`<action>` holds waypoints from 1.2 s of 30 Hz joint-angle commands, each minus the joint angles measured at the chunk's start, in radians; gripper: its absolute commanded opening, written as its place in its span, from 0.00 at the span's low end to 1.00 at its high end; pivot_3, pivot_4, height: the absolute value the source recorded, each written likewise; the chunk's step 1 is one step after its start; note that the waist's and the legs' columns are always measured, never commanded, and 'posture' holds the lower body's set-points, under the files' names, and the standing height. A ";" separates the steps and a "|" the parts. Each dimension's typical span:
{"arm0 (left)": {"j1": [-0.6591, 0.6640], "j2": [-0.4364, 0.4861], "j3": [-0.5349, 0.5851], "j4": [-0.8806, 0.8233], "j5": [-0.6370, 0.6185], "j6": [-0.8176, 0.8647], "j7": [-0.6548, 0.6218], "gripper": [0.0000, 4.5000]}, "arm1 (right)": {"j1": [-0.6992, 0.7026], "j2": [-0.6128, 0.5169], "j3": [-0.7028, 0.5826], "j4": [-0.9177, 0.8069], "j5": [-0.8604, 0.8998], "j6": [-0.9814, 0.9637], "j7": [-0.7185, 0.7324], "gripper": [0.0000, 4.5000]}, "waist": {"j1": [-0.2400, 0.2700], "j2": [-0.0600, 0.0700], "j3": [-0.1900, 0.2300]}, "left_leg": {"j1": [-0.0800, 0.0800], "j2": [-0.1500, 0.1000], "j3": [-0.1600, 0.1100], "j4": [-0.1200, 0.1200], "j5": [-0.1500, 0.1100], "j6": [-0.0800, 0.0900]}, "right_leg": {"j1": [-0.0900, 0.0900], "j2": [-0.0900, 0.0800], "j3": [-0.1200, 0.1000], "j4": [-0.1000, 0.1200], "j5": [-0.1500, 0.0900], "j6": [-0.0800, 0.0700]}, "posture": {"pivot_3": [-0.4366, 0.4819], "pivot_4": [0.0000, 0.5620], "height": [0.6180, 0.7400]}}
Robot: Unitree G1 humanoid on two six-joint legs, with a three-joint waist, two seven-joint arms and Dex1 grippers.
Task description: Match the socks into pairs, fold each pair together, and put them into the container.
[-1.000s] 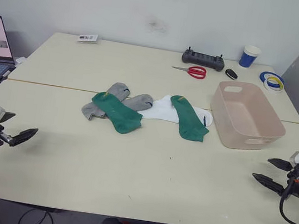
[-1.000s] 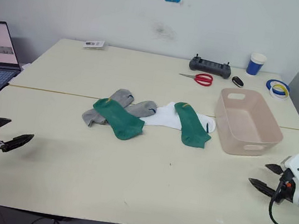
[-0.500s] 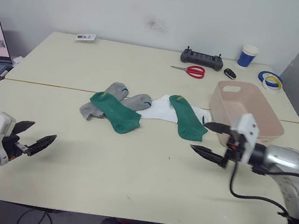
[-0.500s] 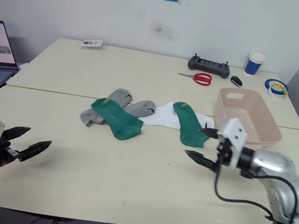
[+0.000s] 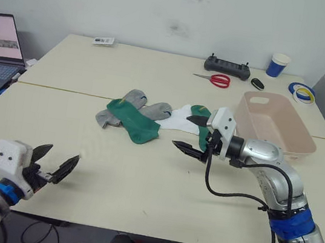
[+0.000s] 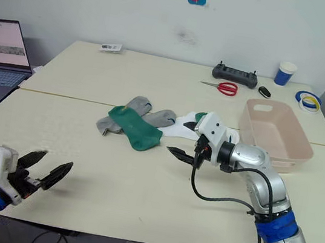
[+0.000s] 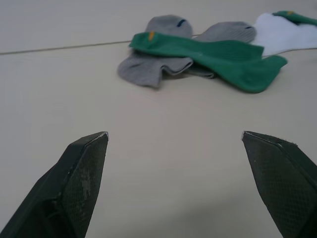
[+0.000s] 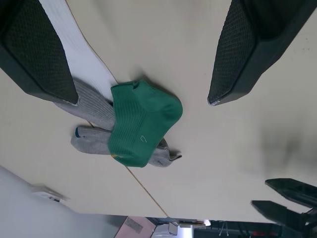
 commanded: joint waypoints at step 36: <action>-0.489 -0.148 -0.465 0.290 0.284 -0.111 0.064 0.01 | 0.171 -0.101 -0.112 -0.152 0.017 0.040 -0.065 1.00 | -0.005 0.000 0.000 | -0.002 0.000 0.000 0.000 0.000 0.000 | -0.001 0.001 -0.001 0.000 0.001 0.002 | 0.48 0.27 1.00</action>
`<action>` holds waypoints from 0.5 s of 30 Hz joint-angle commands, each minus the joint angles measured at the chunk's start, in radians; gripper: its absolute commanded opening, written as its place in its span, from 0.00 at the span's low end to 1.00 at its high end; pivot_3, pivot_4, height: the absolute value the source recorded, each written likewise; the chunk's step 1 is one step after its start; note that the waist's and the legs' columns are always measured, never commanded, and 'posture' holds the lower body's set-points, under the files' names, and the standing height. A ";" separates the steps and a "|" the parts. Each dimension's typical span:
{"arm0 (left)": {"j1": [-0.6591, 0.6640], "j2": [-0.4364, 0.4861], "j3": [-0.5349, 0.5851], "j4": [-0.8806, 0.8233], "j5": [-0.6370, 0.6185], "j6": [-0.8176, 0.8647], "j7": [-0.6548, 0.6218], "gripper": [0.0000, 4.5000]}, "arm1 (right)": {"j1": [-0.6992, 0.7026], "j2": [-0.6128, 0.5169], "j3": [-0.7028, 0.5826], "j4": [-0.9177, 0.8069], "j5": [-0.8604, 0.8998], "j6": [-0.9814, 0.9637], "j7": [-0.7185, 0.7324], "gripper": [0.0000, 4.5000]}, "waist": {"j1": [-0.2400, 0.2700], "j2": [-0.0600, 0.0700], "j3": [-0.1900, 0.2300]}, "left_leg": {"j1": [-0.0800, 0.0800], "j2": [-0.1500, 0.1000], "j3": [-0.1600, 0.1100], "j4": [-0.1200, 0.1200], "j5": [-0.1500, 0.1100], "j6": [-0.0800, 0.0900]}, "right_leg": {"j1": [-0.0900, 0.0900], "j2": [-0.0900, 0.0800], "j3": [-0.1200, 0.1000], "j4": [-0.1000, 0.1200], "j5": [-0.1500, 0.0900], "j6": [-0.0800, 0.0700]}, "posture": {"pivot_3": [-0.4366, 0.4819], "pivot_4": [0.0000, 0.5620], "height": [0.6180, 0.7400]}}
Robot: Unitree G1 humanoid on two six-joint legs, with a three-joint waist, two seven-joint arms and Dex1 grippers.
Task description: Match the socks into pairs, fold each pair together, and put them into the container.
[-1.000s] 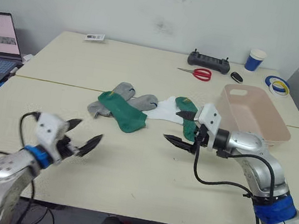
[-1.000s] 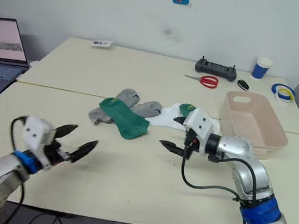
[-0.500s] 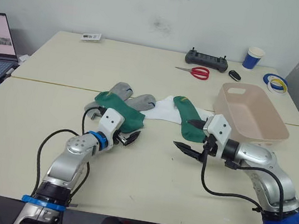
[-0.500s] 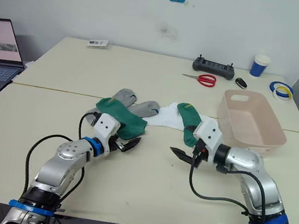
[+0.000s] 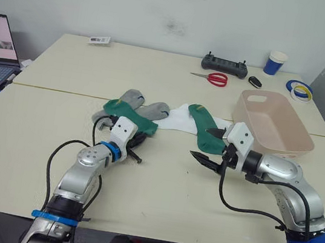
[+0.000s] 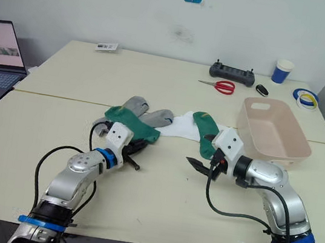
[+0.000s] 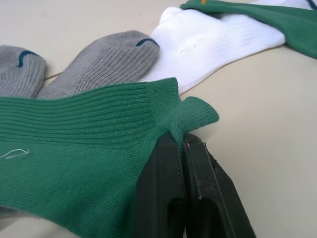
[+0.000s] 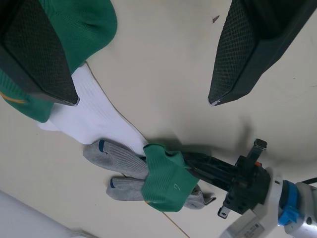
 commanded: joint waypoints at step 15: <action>0.305 0.123 -0.048 -0.700 -0.309 0.462 -0.066 0.01 | 0.010 -0.055 -0.051 0.045 0.008 -0.066 0.102 1.00 | 0.001 0.000 0.001 | 0.001 -0.001 0.002 0.001 0.000 0.000 | 0.001 -0.001 0.001 -0.001 0.000 0.001 | 0.48 0.27 1.00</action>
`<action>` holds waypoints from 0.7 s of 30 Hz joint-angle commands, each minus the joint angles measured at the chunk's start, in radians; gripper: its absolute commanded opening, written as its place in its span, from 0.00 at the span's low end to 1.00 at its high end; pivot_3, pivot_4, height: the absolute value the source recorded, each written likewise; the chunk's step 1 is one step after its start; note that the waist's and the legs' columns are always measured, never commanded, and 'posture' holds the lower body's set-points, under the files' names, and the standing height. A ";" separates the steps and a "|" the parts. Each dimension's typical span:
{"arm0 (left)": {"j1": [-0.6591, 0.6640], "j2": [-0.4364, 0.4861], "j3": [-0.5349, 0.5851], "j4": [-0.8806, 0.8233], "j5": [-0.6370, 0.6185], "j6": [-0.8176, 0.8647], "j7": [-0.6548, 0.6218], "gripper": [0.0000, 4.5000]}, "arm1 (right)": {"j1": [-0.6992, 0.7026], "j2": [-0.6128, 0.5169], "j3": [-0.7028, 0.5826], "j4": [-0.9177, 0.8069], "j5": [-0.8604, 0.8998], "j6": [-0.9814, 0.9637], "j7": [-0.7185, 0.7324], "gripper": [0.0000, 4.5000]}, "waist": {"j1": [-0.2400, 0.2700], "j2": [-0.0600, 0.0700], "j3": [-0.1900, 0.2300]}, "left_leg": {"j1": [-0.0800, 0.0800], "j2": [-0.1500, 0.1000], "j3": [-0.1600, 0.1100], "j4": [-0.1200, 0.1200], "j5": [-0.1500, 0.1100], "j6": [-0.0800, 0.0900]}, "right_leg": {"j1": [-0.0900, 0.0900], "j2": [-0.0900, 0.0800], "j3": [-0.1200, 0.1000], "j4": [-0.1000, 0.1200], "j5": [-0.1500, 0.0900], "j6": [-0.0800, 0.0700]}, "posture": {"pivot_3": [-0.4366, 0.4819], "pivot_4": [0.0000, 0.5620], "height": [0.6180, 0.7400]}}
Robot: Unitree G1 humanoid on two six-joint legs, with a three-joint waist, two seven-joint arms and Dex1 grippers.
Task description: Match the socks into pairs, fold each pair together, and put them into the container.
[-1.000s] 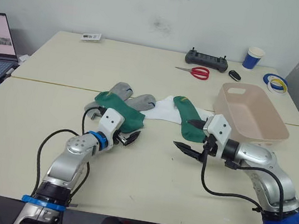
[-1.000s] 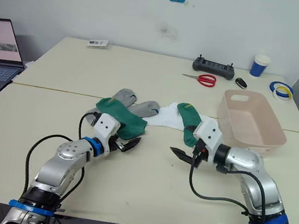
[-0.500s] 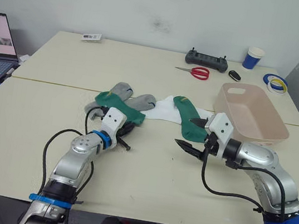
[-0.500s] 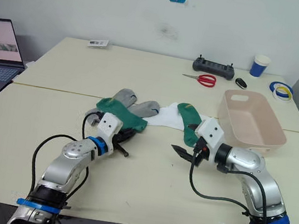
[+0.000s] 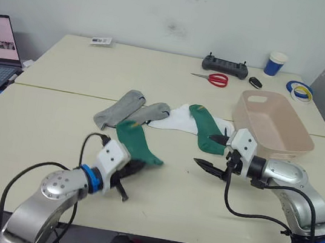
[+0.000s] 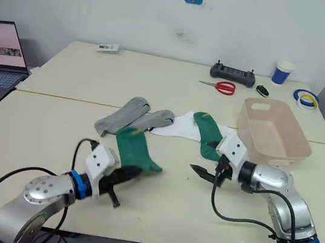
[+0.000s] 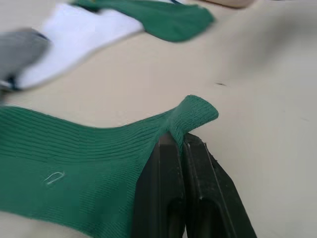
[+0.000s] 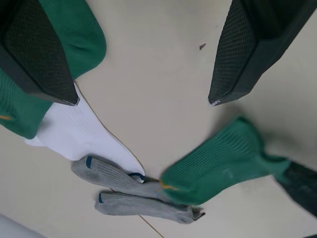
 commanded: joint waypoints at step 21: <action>-0.240 -0.065 -0.104 0.173 -0.085 0.034 -0.092 0.62 | 0.025 -0.059 -0.088 -0.020 0.022 -0.022 0.013 1.00 | -0.006 0.000 0.000 | 0.000 0.000 0.000 -0.001 0.000 0.000 | -0.001 0.002 0.000 0.000 0.000 0.000 | 0.48 0.27 1.00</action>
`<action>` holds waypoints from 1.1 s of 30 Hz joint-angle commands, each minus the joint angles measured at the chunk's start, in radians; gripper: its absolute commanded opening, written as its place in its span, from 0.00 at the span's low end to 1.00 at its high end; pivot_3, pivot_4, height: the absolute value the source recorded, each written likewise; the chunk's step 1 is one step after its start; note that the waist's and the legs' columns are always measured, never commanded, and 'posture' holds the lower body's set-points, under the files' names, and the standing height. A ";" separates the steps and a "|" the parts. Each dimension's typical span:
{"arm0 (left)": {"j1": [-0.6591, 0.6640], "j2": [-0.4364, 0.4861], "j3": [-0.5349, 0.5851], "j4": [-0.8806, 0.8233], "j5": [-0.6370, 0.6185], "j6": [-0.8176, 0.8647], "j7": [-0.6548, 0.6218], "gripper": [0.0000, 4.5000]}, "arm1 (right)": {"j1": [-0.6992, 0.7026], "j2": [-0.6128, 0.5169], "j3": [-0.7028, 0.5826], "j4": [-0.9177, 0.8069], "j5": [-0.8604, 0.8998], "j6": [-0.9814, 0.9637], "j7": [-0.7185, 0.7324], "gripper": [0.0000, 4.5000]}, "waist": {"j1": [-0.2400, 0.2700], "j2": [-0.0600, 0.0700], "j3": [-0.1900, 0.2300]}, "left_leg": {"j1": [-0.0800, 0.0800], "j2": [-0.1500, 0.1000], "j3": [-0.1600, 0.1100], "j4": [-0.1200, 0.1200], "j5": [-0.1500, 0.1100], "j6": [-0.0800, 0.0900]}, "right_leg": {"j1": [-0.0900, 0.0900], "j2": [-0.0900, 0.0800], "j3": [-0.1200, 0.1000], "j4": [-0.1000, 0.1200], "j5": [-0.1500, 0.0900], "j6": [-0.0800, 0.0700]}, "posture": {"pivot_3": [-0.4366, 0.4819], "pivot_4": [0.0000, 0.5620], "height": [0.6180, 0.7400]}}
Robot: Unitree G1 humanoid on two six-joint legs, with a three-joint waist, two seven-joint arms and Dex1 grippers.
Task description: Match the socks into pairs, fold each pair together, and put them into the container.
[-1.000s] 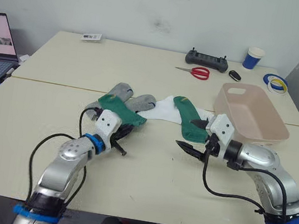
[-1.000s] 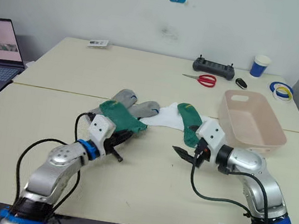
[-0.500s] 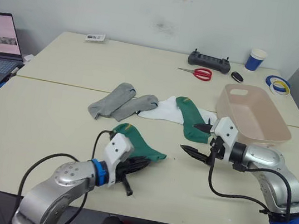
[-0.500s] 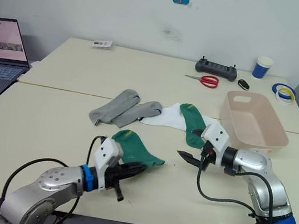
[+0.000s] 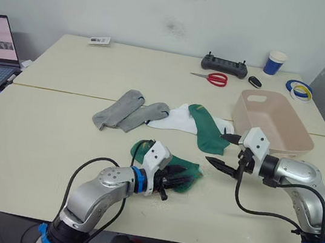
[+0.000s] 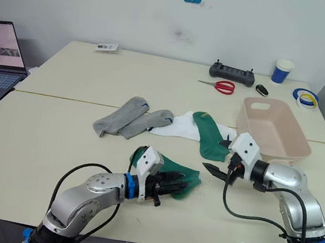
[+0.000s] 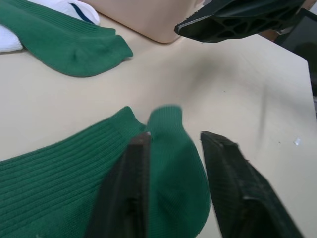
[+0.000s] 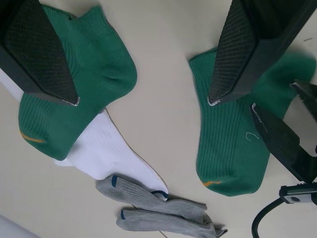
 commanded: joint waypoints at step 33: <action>-0.147 0.196 0.237 0.453 0.099 -0.201 -0.164 0.42 | 0.092 0.152 0.015 -0.161 0.241 0.515 -0.180 0.63 | 0.002 0.001 0.001 | -0.002 0.000 0.000 0.000 0.000 0.000 | -0.001 0.000 -0.001 -0.001 0.000 0.000 | 0.48 0.27 1.00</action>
